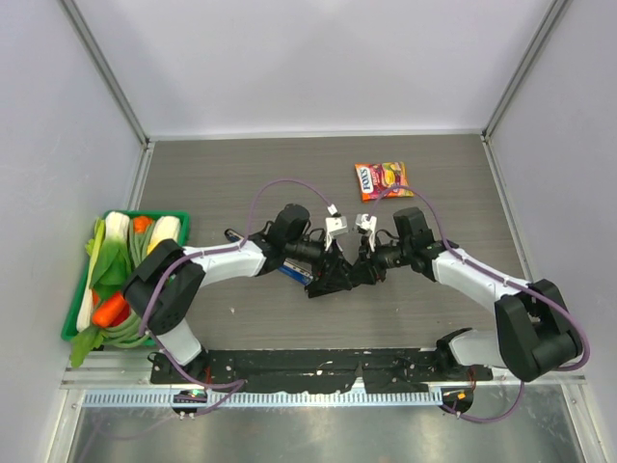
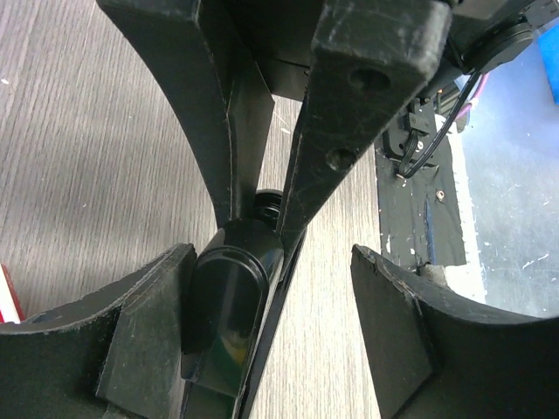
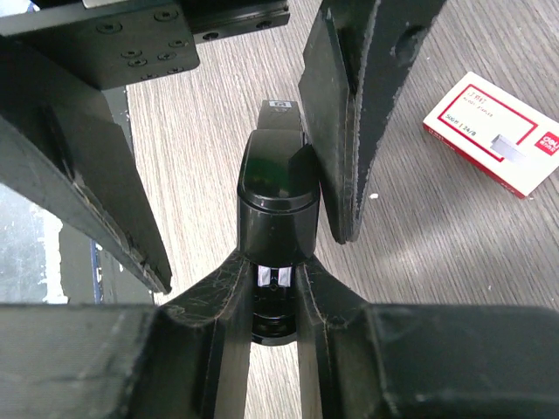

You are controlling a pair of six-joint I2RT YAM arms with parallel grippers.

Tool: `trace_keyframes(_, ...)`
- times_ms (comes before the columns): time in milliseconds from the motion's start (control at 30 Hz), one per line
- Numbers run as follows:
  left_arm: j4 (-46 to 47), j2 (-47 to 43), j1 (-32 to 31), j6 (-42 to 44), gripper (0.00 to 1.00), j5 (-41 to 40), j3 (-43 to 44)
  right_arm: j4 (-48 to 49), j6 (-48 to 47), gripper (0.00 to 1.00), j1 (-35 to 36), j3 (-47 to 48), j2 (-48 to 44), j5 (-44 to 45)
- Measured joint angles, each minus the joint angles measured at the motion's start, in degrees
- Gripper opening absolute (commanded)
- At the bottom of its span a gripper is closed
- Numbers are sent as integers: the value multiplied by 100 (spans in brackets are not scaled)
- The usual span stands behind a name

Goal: Load the staples into the stapler
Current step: Open the stapler.

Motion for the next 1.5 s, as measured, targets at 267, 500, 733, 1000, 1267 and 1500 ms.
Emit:
trace_keyframes(267,24,109,162,50,61,210,-2,-4,-186,1,-234,-17,264,-435)
trace_keyframes(500,48,116,216,24,48,391,-7,-157,-426,1,-256,-17,380,-758)
trace_keyframes(733,-103,162,173,179,56,562,76,-271,-485,1,-256,-13,424,-868)
trace_keyframes(1000,-520,315,83,527,42,671,254,-310,-494,1,-282,-13,461,-957)
trace_keyframes(1267,-660,393,76,614,0,750,328,-400,-610,1,-321,-15,459,-1056)
trace_keyframes(1500,-638,391,94,527,0,719,345,-363,-632,1,-334,-17,459,-1060)
